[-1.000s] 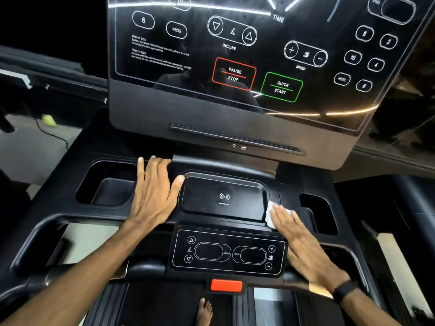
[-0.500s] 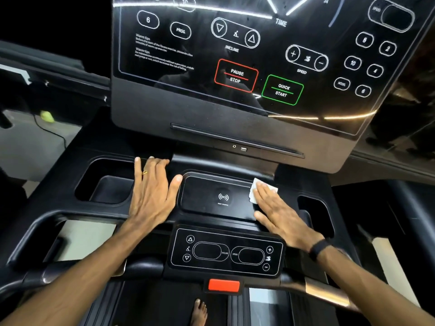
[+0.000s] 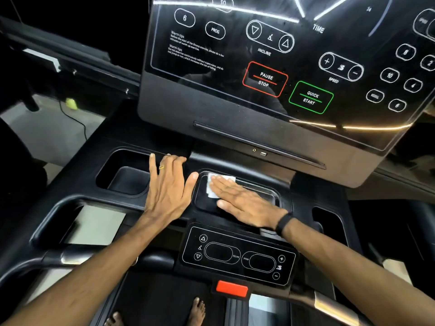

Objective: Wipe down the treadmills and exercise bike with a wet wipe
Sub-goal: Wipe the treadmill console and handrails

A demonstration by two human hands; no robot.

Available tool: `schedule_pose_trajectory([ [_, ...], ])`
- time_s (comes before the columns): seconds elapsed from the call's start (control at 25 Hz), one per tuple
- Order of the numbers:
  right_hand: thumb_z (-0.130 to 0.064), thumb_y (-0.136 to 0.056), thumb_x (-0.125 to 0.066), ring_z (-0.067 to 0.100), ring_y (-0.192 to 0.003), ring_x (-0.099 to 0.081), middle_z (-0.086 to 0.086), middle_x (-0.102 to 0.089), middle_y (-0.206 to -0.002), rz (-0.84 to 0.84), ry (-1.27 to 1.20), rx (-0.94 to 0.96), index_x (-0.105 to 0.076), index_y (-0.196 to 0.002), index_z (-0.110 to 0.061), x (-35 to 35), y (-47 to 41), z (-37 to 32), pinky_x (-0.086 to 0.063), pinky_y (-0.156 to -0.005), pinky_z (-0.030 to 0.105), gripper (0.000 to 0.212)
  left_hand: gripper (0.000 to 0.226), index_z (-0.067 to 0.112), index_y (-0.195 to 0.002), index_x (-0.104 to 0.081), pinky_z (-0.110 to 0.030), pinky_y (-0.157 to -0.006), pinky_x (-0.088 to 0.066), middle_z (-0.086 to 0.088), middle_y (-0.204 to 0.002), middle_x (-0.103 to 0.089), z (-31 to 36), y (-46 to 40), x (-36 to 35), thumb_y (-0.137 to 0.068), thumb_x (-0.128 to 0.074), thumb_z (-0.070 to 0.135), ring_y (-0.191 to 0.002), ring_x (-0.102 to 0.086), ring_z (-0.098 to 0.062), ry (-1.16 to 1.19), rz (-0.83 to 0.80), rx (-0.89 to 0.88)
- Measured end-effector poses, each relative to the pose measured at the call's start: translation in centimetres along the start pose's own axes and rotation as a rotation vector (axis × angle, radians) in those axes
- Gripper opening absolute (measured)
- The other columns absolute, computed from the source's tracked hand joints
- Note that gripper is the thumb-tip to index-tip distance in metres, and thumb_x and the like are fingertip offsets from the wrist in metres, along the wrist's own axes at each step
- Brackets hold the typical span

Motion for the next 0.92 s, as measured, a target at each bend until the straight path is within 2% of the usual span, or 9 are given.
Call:
schedule_pose_trajectory([
  [0.12, -0.039, -0.110, -0.027, 0.005, -0.153, 0.010, -0.001, 0.003, -0.168, 0.019, -0.073, -0.002, -0.009, -0.161, -0.015, 0.3, -2.3, -1.7, 0.005, -0.126, 0.030, 0.058, 0.053, 0.003, -0.126, -0.051, -0.056, -0.122, -0.009, -0.013, -0.126, -0.055, -0.1, 0.0, 0.1, -0.103, -0.028, 0.045, -0.126, -0.050, -0.031, 0.017, 0.011, 0.022],
  [0.24, -0.038, -0.109, -0.034, 0.002, -0.152, 0.005, -0.006, -0.002, -0.167, -0.006, -0.220, -0.102, -0.018, -0.160, -0.021, 0.2, -1.9, -2.4, 0.002, -0.126, 0.030, 0.056, 0.053, 0.003, -0.127, -0.051, -0.057, -0.121, -0.009, -0.013, -0.126, -0.055, -0.2, 0.0, -0.1, -0.103, -0.027, 0.045, -0.124, -0.050, -0.031, 0.022, 0.001, 0.025],
  [0.32, -0.039, -0.109, -0.036, 0.000, -0.152, -0.004, -0.009, -0.014, -0.166, -0.076, -0.372, -0.135, -0.031, -0.156, -0.025, -0.2, -0.9, -3.1, -0.002, -0.126, 0.031, 0.050, 0.053, 0.004, -0.127, -0.051, -0.058, -0.121, -0.010, -0.013, -0.126, -0.055, -0.1, -0.1, -0.2, -0.103, -0.028, 0.045, -0.122, -0.051, -0.031, 0.028, 0.003, 0.018],
  [0.44, -0.035, -0.109, -0.038, 0.000, -0.149, -0.022, -0.011, -0.032, -0.160, -0.169, -0.580, -0.092, -0.049, -0.148, -0.023, -0.8, 1.4, -4.8, -0.012, -0.126, 0.030, 0.043, 0.052, 0.004, -0.126, -0.051, -0.060, -0.120, -0.011, -0.013, -0.124, -0.055, -0.4, 0.0, -0.1, -0.103, -0.027, 0.044, -0.119, -0.052, -0.031, 0.021, 0.003, 0.017],
  [0.6, -0.050, -0.104, -0.031, -0.004, -0.144, -0.031, -0.025, -0.037, -0.154, -0.205, -0.644, -0.181, -0.051, -0.146, -0.033, -0.3, 5.2, -3.5, -0.019, -0.125, 0.030, 0.049, 0.052, 0.005, -0.125, -0.051, -0.061, -0.119, -0.012, -0.012, -0.122, -0.055, -0.8, 0.0, -0.1, -0.103, -0.028, 0.045, -0.118, -0.053, -0.030, 0.018, -0.005, 0.039],
  [0.68, -0.055, -0.104, -0.024, -0.005, -0.145, -0.029, -0.031, -0.036, -0.153, -0.212, -0.591, -0.254, -0.049, -0.145, -0.043, -0.6, 8.0, -1.4, -0.015, -0.126, 0.034, 0.049, 0.052, 0.005, -0.125, -0.051, -0.061, -0.120, -0.012, -0.012, -0.122, -0.055, -0.8, 0.0, 0.0, -0.102, -0.028, 0.045, -0.117, -0.053, -0.030, 0.023, -0.002, 0.039],
  [0.84, -0.061, -0.102, -0.014, -0.016, -0.144, -0.013, -0.044, -0.022, -0.152, -0.247, -0.500, -0.419, -0.033, -0.140, -0.069, -1.7, 15.1, 3.5, 0.011, -0.123, 0.045, 0.043, 0.050, 0.006, -0.126, -0.051, -0.058, -0.121, -0.010, -0.010, -0.120, -0.054, -0.8, 0.1, -0.1, -0.103, -0.029, 0.044, -0.115, -0.053, -0.027, 0.007, 0.003, 0.034],
  [0.92, -0.070, -0.101, -0.012, -0.005, -0.151, -0.003, -0.039, -0.017, -0.157, -0.242, -0.459, -0.403, -0.029, -0.145, -0.064, -1.9, 16.7, 4.6, 0.012, -0.123, 0.051, 0.048, 0.050, 0.006, -0.125, -0.051, -0.058, -0.121, -0.010, -0.009, -0.120, -0.055, -0.6, 0.0, -0.2, -0.103, -0.029, 0.044, -0.115, -0.053, -0.026, -0.001, 0.005, 0.024],
])
Point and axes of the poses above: each hand's wrist, its own y-axis away from the middle knuckle, its own x-axis out of the back of the hand, z = x × y, the point moved 9 cm from there along -y, towards the middle knuckle
